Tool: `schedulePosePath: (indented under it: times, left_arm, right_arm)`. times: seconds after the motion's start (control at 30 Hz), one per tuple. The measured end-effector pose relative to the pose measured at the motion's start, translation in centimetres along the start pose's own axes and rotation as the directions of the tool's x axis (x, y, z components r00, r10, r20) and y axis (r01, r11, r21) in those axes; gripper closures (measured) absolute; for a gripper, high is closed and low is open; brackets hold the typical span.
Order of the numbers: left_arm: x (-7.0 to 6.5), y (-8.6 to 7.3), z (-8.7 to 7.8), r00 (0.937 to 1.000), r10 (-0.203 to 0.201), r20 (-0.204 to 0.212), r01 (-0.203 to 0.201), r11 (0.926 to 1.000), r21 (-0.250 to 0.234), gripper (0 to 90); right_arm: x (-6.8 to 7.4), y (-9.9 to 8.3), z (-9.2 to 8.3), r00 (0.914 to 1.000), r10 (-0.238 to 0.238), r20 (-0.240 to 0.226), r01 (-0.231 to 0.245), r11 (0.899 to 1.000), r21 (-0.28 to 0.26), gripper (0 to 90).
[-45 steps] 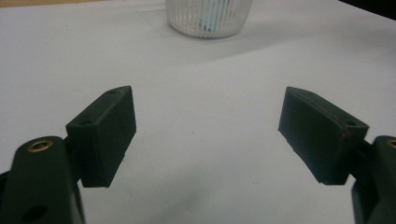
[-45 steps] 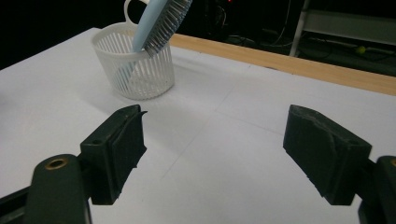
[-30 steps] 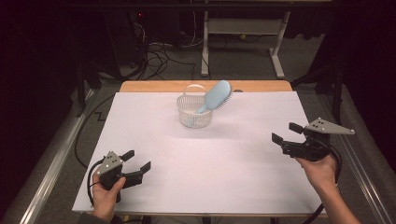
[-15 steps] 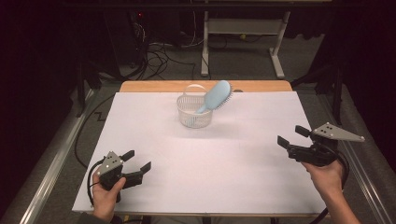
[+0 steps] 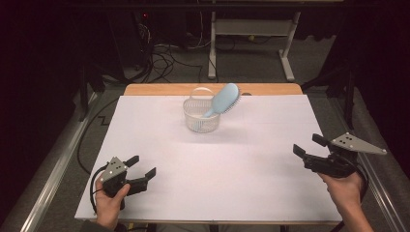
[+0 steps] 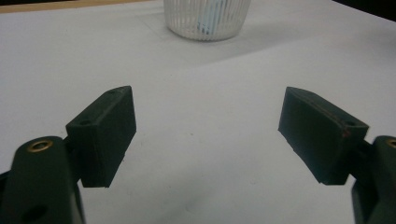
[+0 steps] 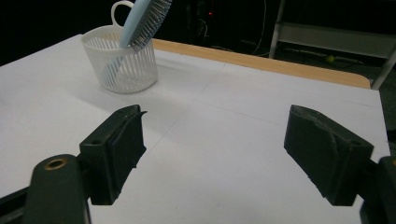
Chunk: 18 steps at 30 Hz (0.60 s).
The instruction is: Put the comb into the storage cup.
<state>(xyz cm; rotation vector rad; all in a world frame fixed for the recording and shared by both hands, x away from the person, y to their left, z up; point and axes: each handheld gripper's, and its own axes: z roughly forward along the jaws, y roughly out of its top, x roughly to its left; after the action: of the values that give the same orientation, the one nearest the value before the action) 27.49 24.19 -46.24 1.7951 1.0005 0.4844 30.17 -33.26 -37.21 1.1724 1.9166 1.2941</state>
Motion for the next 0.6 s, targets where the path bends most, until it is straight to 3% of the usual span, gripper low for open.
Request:
schedulePosePath:
  times: [0.6]
  left_arm:
    - [0.0,0.0,-0.1,1.0000,-0.004,-0.005,0.004,1.0000,-0.003,20.0]
  right_arm:
    - [0.0,-2.5,-1.8,0.9991,0.041,0.008,-0.041,0.999,-0.024,20.7]
